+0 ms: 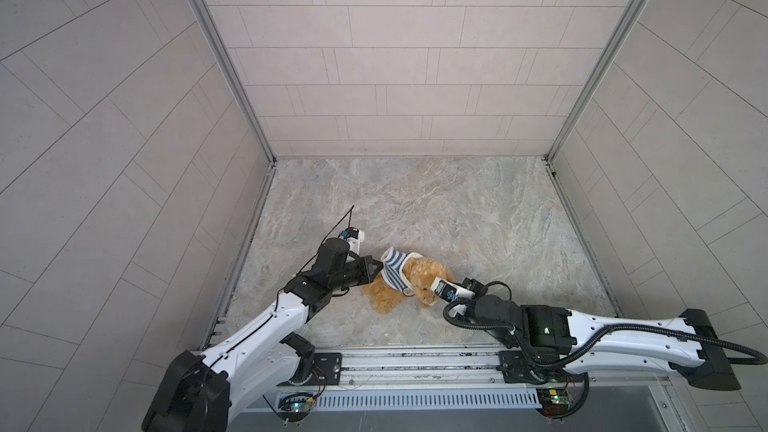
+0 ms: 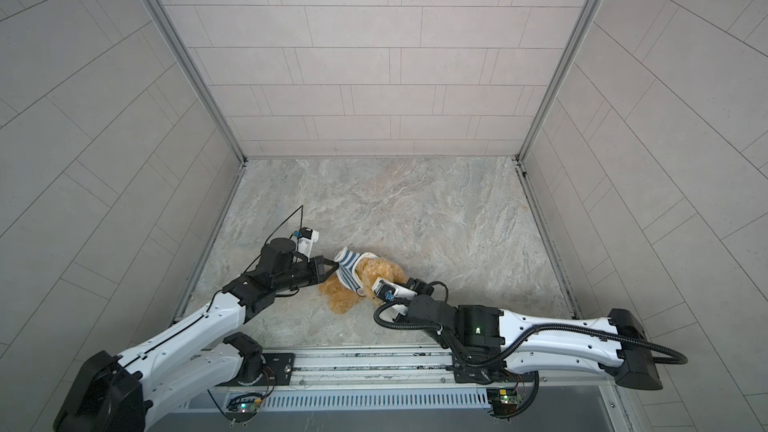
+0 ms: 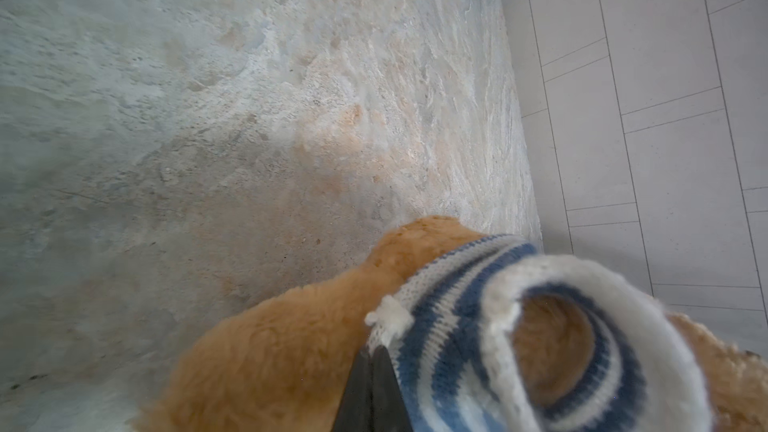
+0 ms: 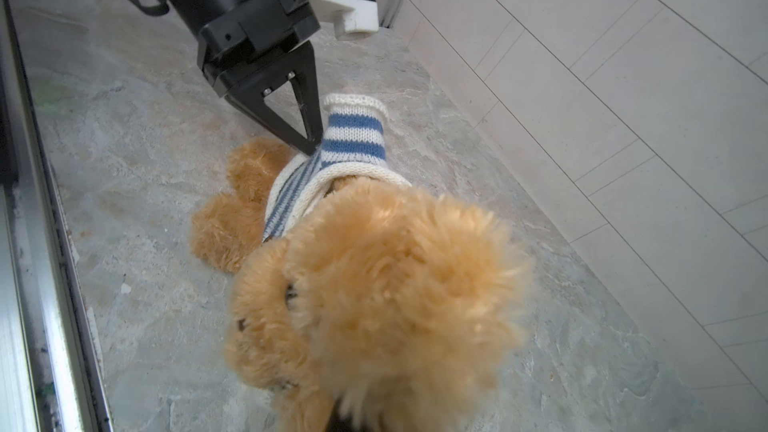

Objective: Dress the teddy bear

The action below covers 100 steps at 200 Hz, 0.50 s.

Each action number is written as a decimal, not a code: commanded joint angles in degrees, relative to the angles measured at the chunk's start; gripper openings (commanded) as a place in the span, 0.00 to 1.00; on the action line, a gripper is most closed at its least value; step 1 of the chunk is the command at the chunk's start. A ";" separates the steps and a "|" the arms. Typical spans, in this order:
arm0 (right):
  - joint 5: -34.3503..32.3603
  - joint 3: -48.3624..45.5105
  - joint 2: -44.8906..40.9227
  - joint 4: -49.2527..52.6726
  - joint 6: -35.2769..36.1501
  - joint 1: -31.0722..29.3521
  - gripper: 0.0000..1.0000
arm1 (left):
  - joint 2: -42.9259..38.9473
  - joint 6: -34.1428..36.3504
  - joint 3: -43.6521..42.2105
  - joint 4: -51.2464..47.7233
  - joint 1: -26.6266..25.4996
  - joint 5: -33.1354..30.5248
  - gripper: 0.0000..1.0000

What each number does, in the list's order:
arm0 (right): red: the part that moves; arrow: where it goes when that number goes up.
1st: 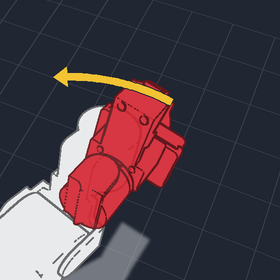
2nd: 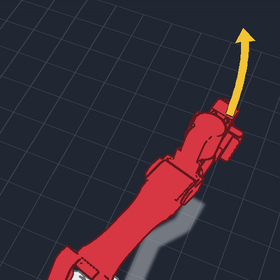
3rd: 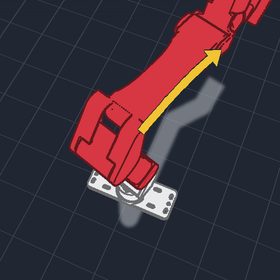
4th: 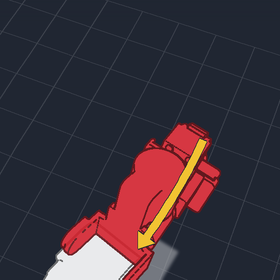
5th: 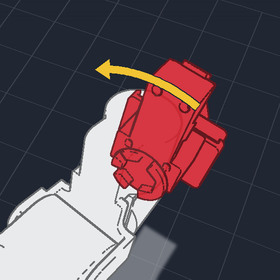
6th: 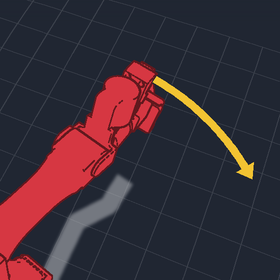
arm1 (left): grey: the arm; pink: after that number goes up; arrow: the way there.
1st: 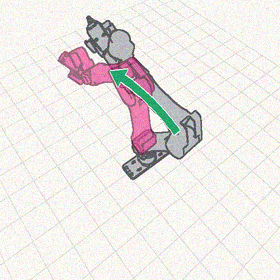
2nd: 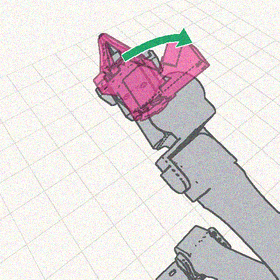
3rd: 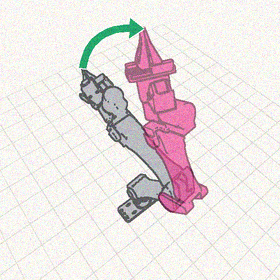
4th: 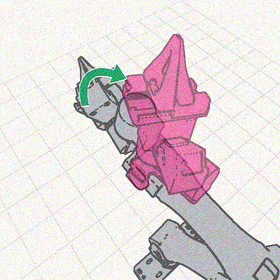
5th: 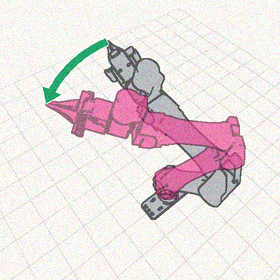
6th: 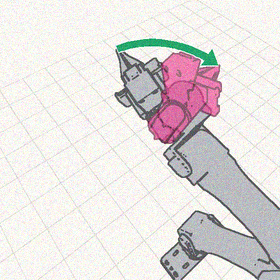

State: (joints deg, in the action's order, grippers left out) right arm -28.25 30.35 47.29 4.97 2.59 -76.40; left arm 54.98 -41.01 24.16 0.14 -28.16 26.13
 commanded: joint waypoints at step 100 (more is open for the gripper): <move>-2.32 4.79 13.08 -13.03 -26.00 0.90 0.00 | 9.18 -5.83 1.05 15.85 -8.32 -1.49 0.00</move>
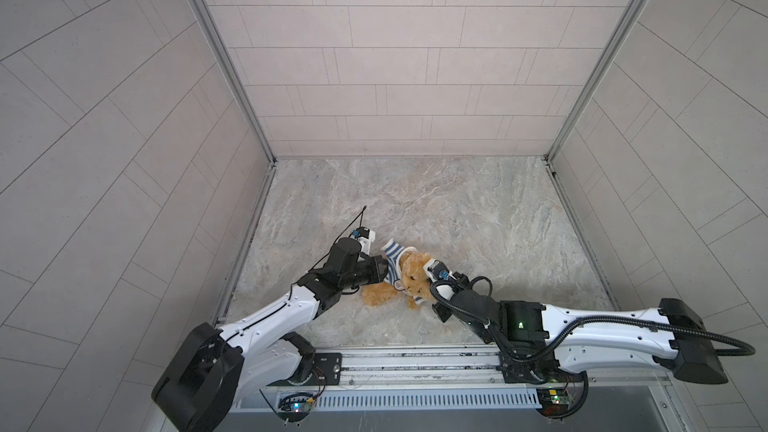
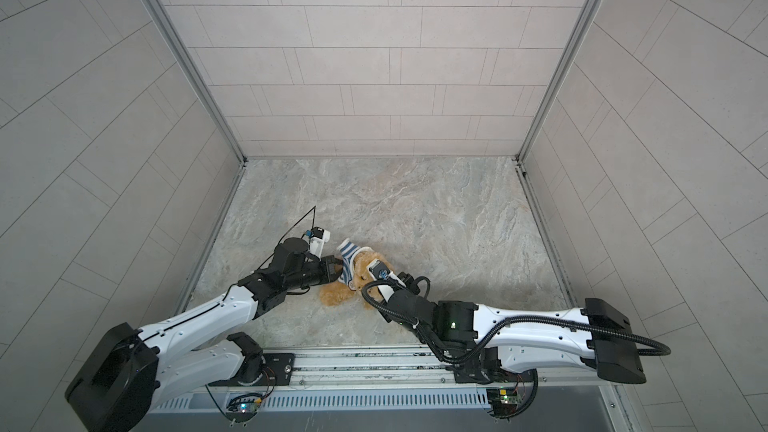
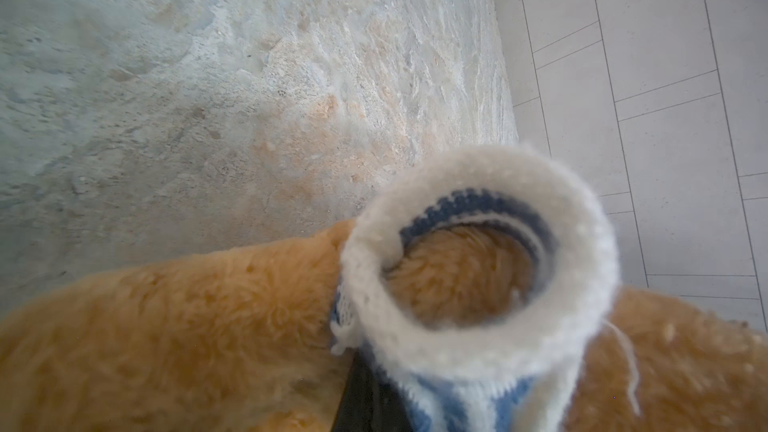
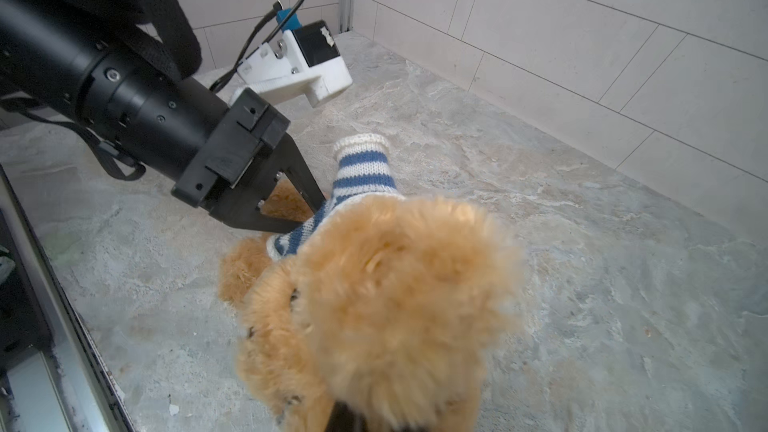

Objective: Dress the teddy bear

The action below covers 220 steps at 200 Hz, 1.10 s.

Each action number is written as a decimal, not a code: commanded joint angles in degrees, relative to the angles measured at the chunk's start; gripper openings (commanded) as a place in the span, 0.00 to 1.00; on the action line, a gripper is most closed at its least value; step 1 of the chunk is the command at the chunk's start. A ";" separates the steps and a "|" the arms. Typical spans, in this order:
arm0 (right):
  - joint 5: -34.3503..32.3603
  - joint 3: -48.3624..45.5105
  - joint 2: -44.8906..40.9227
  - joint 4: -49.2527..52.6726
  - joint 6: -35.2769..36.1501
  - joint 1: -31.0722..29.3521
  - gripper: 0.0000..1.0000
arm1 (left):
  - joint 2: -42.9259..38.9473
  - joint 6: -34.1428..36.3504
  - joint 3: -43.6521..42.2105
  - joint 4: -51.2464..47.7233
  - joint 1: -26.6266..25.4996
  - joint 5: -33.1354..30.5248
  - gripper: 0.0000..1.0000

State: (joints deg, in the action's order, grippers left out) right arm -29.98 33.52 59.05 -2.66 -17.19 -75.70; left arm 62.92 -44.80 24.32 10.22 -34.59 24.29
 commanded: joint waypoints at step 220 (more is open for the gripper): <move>20.09 -9.52 -1.88 -2.08 -29.97 24.63 0.09 | 12.51 6.68 6.19 -0.74 2.30 -1.88 0.09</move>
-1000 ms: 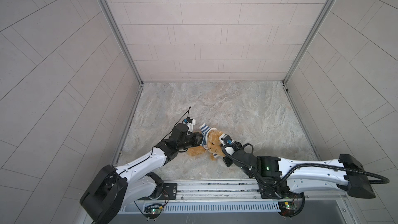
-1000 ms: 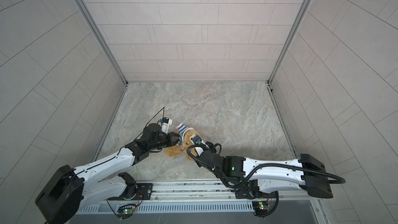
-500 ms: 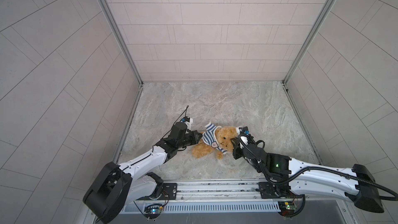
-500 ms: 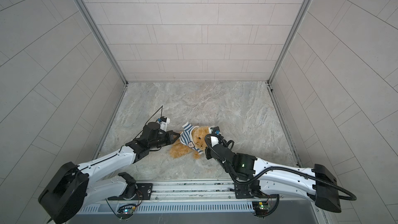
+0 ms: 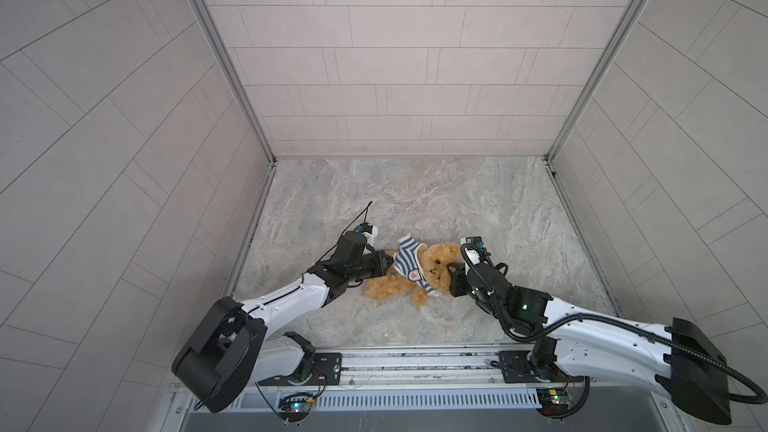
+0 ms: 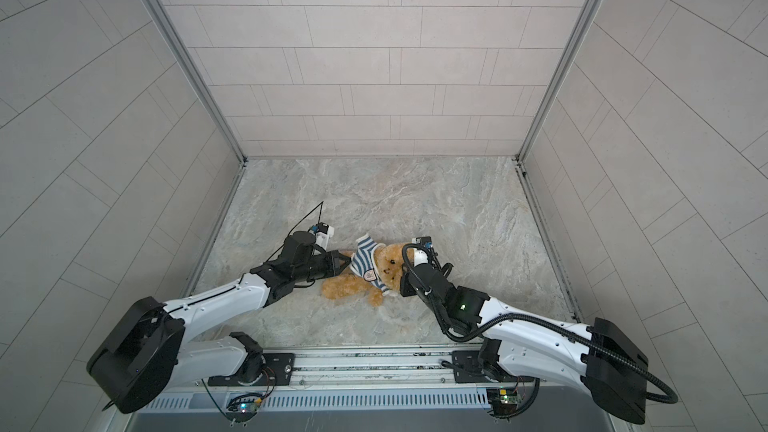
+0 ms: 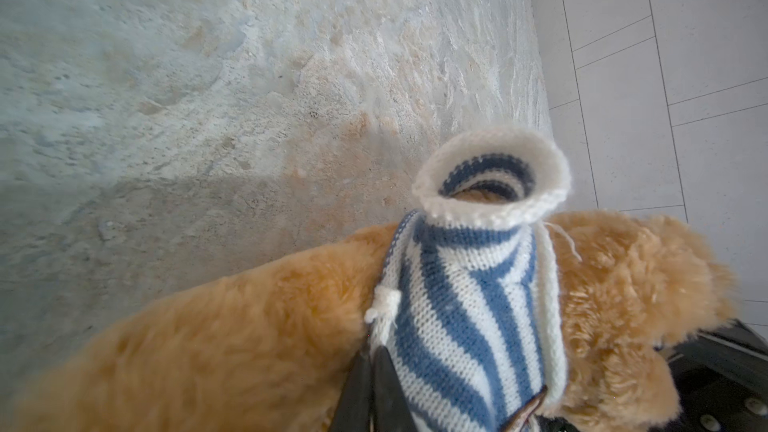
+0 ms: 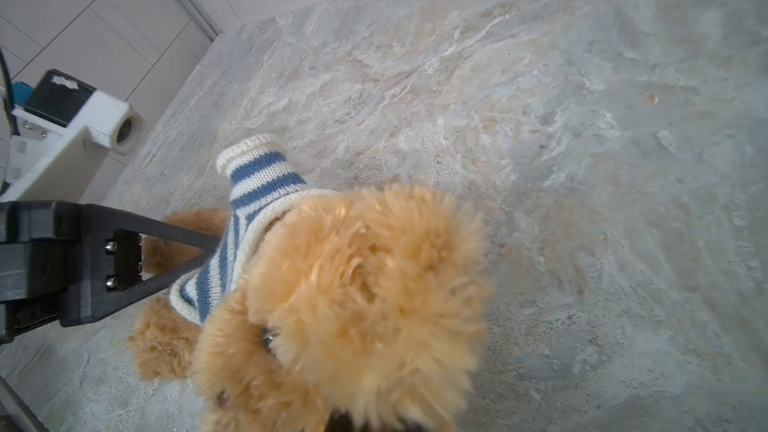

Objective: Dress the teddy bear

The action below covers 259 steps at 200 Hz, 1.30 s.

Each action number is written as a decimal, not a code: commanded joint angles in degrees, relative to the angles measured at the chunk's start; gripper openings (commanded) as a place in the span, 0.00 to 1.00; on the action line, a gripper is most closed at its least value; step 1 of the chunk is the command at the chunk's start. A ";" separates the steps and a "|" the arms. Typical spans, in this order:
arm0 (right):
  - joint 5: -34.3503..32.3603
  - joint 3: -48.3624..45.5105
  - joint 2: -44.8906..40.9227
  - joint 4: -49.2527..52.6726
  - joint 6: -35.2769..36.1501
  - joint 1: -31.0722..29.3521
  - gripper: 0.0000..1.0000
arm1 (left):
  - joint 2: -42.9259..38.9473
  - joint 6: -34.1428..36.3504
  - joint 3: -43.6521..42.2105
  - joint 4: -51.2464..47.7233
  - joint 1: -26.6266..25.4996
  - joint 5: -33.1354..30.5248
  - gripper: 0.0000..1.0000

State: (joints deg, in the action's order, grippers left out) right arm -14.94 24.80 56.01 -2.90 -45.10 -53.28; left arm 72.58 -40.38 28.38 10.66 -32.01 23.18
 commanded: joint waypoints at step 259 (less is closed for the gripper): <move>20.85 -6.64 -12.79 8.21 1.27 8.73 0.55 | 11.75 6.63 8.58 -6.11 -9.66 -7.48 0.38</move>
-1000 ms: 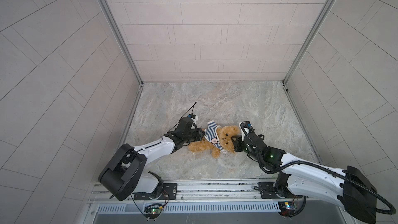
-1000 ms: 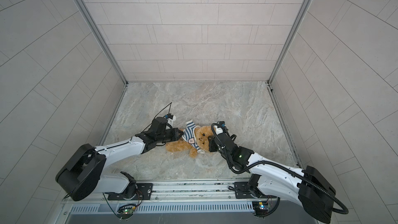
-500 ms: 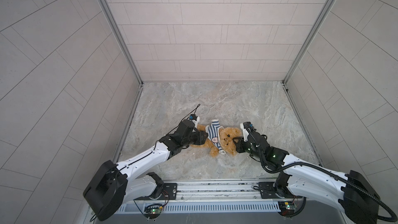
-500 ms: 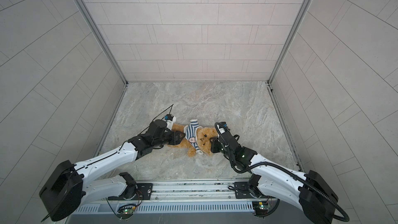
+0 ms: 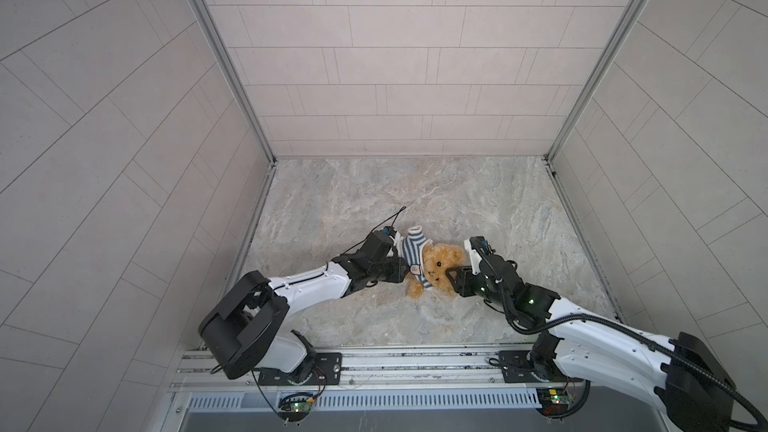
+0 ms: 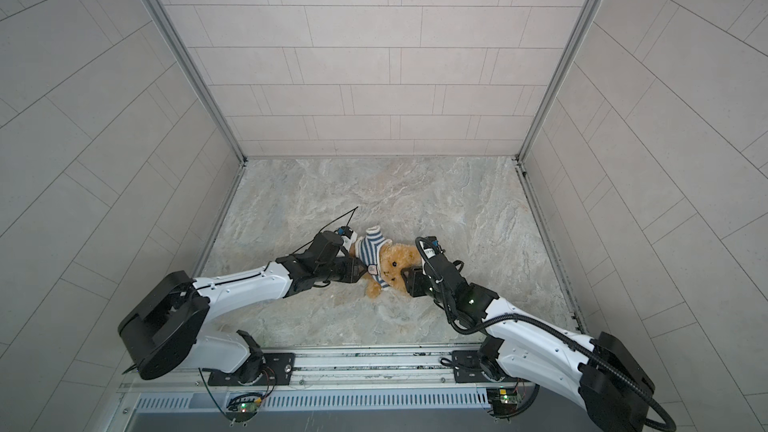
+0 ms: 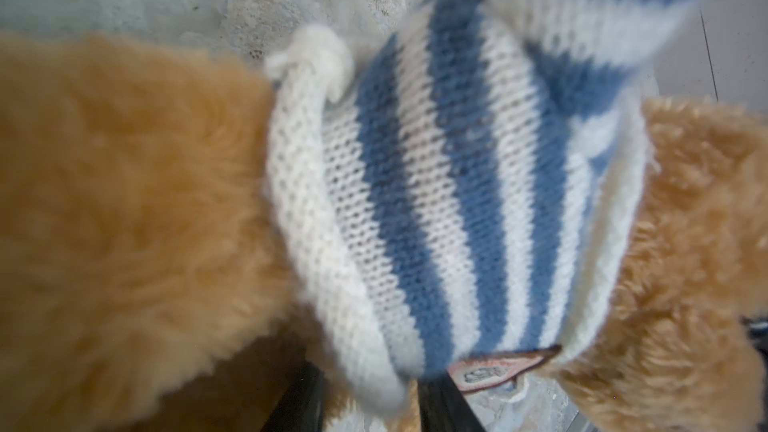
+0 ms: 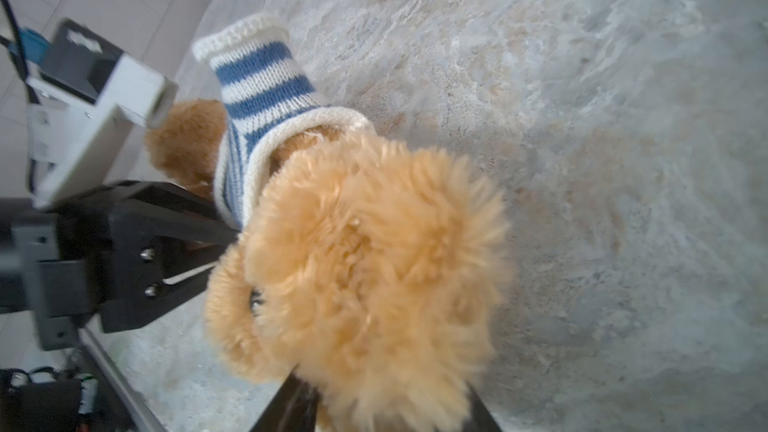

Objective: Dress the teddy bear

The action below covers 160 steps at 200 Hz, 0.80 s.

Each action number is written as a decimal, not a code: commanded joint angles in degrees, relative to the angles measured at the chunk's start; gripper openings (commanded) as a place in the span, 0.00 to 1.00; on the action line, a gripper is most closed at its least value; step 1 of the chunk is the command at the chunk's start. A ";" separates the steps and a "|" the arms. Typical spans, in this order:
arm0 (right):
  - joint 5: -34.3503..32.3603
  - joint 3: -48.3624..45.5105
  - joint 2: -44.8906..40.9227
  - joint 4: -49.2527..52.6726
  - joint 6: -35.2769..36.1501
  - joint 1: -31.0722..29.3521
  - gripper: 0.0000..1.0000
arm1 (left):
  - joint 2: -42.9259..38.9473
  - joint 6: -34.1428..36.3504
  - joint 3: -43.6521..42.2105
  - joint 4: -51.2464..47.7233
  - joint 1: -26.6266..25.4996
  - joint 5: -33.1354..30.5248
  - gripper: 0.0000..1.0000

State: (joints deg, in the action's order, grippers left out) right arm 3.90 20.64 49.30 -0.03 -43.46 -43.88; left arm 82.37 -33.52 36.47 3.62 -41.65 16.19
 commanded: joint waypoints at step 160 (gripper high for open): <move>-2.17 -2.98 4.86 -2.20 9.31 -1.39 0.65 | 2.88 -0.67 0.06 2.45 0.08 0.49 0.36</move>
State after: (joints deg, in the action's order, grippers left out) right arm 4.10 16.43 52.16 2.13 -36.45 -45.10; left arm 84.82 -34.04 36.47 6.63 -41.65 16.82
